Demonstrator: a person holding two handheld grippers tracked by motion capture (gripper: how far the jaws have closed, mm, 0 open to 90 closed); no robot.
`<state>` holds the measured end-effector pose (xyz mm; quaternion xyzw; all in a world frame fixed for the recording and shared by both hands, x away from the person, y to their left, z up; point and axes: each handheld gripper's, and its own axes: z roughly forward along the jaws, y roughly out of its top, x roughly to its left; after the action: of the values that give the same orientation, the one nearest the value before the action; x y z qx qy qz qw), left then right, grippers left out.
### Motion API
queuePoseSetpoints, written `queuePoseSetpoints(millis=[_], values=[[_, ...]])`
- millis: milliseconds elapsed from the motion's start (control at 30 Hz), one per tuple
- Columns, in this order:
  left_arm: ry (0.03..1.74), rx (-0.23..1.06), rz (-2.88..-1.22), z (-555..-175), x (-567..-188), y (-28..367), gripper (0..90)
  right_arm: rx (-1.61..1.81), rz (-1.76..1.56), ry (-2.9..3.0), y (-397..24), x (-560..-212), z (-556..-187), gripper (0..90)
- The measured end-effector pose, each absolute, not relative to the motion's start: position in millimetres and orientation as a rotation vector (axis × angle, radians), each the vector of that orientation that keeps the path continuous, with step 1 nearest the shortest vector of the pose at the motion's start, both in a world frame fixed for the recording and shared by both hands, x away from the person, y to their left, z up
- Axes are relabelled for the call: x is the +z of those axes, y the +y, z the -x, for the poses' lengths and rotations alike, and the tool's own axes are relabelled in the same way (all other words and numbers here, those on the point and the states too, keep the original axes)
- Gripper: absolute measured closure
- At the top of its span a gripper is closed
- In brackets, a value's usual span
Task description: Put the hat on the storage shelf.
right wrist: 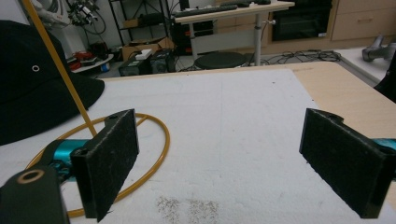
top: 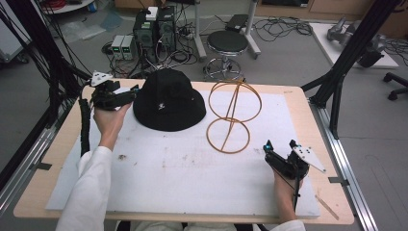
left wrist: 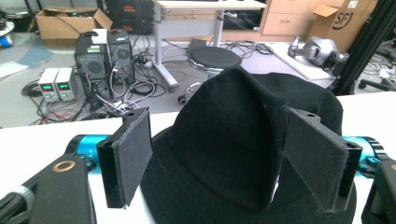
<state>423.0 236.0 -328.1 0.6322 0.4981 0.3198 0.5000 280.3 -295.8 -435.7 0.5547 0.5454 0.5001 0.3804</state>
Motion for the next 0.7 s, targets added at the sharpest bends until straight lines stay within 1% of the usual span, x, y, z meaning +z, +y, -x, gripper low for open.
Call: queuePoseSetpoints(millis=[100, 367, 500, 567, 700], values=[[1.198, 0.743, -1.512, -429.0, -331.1, 233.4, 24.4, 1.276, -1.416, 1.394, -295.7, -435.7, -280.1, 11.0], [1.219, 0.695, -1.535, -443.5, -345.8, 224.4, 24.8, 1.274, -1.422, 1.390, -296.3, -435.5, -279.5, 11.0], [1.224, 0.632, -1.669, -459.7, -348.1, 213.1, 22.2, 1.273, -1.418, 1.389, -296.2, -435.4, -279.4, 11.1], [1.198, 0.647, -1.678, -463.2, -346.2, 206.5, 22.7, 1.271, -1.419, 1.390, -296.5, -435.4, -279.6, 11.0], [1.188, 0.628, -1.711, -470.0, -347.9, 195.7, 22.7, 1.273, -1.418, 1.392, -297.0, -435.6, -279.9, 11.0]])
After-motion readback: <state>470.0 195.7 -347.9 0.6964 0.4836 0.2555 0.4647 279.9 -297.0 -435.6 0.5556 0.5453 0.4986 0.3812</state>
